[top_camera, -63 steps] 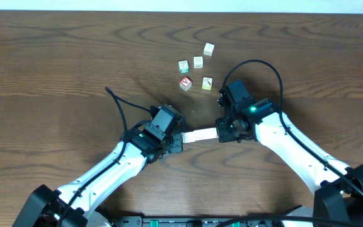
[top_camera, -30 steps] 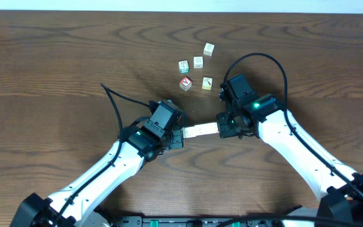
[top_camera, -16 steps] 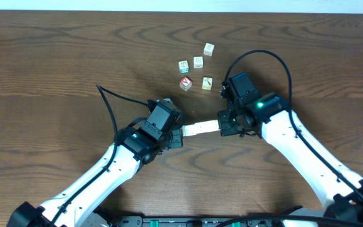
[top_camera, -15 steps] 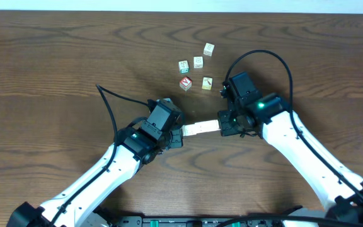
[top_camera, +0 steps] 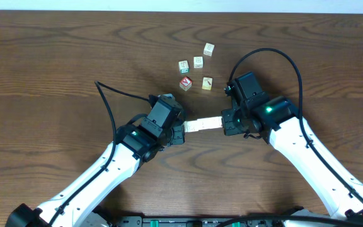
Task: Lift 5 blocks
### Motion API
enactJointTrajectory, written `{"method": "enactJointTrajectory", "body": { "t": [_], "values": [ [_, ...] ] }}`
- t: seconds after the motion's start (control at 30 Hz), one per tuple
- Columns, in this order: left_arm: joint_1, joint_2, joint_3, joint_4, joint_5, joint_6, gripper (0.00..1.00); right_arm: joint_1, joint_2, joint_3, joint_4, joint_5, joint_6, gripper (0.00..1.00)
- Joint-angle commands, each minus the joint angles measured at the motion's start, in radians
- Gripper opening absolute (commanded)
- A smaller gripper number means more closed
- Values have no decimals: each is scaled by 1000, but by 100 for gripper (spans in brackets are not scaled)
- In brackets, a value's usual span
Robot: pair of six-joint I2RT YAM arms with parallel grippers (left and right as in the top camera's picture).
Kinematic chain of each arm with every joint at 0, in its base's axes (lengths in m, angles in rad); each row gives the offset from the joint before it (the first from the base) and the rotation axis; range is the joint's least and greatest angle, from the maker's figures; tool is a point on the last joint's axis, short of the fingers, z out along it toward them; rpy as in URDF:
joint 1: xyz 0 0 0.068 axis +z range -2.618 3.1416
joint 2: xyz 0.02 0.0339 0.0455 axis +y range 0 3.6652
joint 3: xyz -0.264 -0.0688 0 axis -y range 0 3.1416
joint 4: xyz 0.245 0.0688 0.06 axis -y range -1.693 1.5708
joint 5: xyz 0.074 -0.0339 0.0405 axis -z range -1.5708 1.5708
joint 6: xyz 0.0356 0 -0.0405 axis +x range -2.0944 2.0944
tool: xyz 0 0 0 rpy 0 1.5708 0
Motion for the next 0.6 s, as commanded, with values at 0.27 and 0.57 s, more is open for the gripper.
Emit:
{"method": "enactJointTrajectory", "body": {
  "t": [0.27, 0.57],
  "values": [
    [-49, -35, 136, 48, 211, 13, 8, 93, -8, 39, 16, -369, -8, 1],
    [-49, -55, 138, 44, 211, 13, 7, 93, -8, 86, -12, -368, -8, 1]
  ]
}}
